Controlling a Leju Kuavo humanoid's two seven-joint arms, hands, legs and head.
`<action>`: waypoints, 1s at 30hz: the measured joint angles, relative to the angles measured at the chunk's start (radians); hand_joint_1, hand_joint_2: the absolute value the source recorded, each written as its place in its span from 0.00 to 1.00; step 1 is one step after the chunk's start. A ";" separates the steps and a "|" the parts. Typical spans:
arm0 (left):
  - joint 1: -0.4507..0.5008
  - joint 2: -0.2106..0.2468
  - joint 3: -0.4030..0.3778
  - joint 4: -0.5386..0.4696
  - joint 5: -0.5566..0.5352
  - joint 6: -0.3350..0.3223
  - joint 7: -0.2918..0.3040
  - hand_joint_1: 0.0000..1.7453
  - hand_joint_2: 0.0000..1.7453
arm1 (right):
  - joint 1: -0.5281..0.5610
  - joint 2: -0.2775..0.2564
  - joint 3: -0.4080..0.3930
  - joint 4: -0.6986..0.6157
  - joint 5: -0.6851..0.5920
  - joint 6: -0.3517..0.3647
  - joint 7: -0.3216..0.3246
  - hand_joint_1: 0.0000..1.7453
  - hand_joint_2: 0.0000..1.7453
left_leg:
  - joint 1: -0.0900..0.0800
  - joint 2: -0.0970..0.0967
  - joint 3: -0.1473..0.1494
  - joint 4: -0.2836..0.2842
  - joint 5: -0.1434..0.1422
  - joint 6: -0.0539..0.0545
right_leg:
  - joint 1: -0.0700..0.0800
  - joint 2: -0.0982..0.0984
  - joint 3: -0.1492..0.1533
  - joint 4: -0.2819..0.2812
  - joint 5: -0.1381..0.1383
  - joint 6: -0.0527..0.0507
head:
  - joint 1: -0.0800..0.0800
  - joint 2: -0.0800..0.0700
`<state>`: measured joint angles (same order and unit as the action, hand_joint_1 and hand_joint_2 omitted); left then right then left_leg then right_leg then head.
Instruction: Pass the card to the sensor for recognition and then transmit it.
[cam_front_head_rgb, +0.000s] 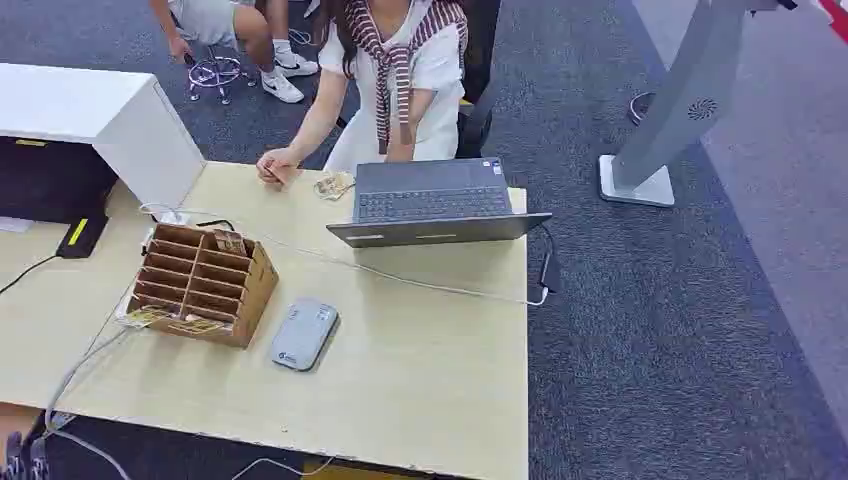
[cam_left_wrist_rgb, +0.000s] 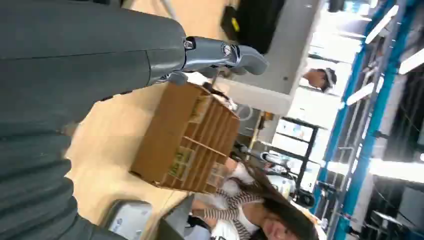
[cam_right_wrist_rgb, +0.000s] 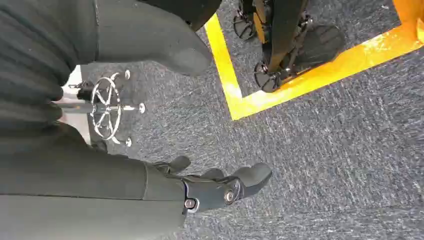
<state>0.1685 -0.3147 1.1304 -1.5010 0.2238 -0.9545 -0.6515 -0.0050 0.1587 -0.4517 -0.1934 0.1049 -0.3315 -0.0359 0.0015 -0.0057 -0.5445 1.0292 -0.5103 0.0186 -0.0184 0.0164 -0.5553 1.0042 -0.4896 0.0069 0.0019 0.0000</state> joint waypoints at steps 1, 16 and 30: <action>0.011 0.000 -0.019 -0.024 0.012 0.008 -0.008 0.00 1.00 | 0.000 0.000 0.000 0.000 0.002 -0.001 0.004 0.00 1.00 | 0.000 0.000 0.000 0.000 0.000 0.000 | 0.000 0.000 0.000 0.000 0.000 0.000 | 0.000 0.000; 0.041 0.047 -0.298 -0.309 -0.095 0.289 -0.018 0.00 1.00 | -0.001 0.001 0.004 0.000 0.039 0.011 0.014 0.00 1.00 | 0.000 0.000 0.001 0.000 0.000 0.000 | 0.000 0.000 0.000 0.000 0.001 0.000 | 0.000 0.000; -0.112 0.165 -0.524 -0.287 -0.437 0.504 0.138 0.00 1.00 | -0.004 0.000 0.024 0.000 0.087 0.029 0.029 0.00 1.00 | 0.000 0.000 0.001 0.000 0.001 -0.001 | 0.001 0.000 0.000 0.000 0.002 -0.001 | 0.000 0.000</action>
<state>0.0562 -0.1499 0.6065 -1.7876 -0.2130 -0.4505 -0.5134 -0.0085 0.1591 -0.4280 -0.1934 0.1923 -0.3025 -0.0069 0.0013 -0.0057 -0.5431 1.0293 -0.5089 0.0176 -0.0176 0.0167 -0.5554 1.0043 -0.4879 0.0057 0.0019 0.0000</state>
